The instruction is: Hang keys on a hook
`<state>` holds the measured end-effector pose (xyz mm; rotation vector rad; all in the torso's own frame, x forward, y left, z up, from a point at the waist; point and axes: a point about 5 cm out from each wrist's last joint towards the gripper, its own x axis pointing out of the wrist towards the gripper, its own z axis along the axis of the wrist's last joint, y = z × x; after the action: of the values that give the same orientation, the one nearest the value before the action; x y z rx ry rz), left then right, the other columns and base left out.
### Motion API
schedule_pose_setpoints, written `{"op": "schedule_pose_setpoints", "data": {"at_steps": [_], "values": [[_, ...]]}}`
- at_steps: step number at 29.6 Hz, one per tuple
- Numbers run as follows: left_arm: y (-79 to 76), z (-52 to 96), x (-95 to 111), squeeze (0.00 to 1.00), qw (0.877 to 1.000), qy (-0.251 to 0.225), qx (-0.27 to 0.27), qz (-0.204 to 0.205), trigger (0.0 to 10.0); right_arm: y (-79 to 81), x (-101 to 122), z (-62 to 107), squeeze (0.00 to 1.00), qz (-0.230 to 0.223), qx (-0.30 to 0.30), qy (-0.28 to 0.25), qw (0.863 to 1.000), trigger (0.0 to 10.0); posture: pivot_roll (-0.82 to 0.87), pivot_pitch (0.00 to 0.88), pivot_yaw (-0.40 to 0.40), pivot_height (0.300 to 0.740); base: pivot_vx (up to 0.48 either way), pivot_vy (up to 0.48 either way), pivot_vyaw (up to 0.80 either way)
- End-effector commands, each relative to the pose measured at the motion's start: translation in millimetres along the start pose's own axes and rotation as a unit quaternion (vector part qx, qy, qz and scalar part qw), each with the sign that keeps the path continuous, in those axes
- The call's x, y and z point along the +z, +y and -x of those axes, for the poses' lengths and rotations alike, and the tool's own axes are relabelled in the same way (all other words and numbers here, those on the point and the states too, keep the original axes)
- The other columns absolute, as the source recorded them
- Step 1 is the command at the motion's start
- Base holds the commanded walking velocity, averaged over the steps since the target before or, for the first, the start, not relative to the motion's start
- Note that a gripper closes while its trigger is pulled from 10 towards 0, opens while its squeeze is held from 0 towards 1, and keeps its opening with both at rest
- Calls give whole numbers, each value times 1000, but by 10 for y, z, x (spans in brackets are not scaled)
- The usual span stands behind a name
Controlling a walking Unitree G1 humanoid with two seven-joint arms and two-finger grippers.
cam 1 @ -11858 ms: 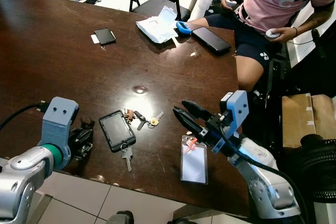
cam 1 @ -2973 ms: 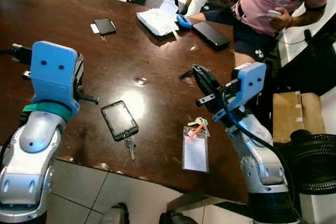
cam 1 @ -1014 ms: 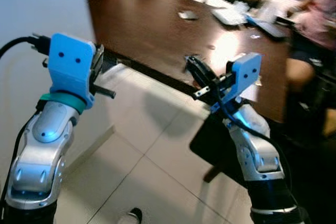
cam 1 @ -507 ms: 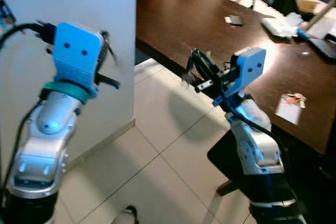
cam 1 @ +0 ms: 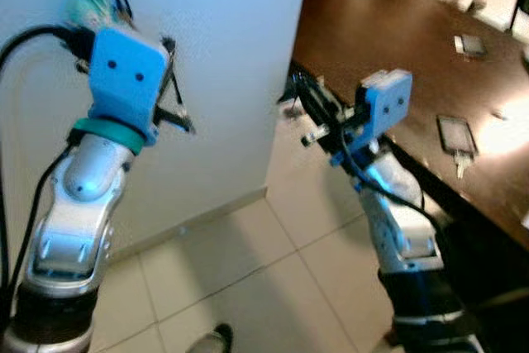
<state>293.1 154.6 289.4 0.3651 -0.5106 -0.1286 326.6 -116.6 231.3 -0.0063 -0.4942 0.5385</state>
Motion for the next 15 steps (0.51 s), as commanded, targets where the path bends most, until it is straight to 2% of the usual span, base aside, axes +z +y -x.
{"op": "schedule_pose_setpoints", "data": {"at_steps": [1, 15], "values": [[7, 0, -8, 0, 1000, -1, -3, 1, 10000, 21, -44, 12, 0, -1, 0, 4, 1000, 10000, 107, 0, 59, 740, 0, 0, 800], [3, -21, -25, 0, 1000, -6, -12, -7, 10000, 13, -72, 26, 0, -2, -9, 0, 1000, 10000, 102, 0, 74, 740, 0, 0, 800]]}}
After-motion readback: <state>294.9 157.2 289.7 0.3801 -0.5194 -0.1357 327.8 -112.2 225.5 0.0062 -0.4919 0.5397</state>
